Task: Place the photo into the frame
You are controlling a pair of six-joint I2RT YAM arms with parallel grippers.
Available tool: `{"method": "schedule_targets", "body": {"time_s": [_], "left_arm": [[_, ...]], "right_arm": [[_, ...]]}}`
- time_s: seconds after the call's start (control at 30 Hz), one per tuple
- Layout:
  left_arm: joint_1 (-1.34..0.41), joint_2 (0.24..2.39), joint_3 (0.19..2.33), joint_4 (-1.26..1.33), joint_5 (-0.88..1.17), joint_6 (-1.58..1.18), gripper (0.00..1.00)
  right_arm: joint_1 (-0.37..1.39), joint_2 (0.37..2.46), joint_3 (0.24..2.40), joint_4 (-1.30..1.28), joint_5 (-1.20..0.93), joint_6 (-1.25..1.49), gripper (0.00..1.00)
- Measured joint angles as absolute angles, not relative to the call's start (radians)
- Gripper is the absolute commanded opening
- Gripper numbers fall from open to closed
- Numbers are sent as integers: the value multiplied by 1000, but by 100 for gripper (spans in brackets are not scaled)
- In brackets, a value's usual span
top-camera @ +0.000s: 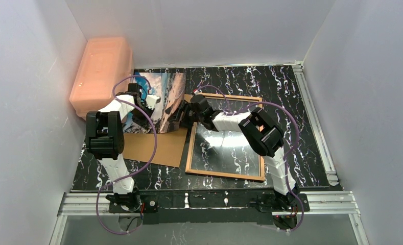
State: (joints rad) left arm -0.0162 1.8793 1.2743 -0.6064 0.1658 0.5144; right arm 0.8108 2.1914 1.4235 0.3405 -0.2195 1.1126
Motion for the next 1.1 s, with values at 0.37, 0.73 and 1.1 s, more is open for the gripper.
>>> {"method": "schedule_targets", "body": {"time_s": [0.37, 0.73, 1.1], "left_arm": [[-16, 1851, 1290, -669, 189, 510, 21], [-16, 1662, 1554, -833, 334, 456, 54], [-211, 1299, 1397, -944, 388, 604, 65]], "right_arm": [[813, 2191, 1421, 305, -219, 1102, 8], [811, 2138, 1545, 59, -128, 950, 1], [781, 1869, 1533, -45, -76, 982, 1]]}}
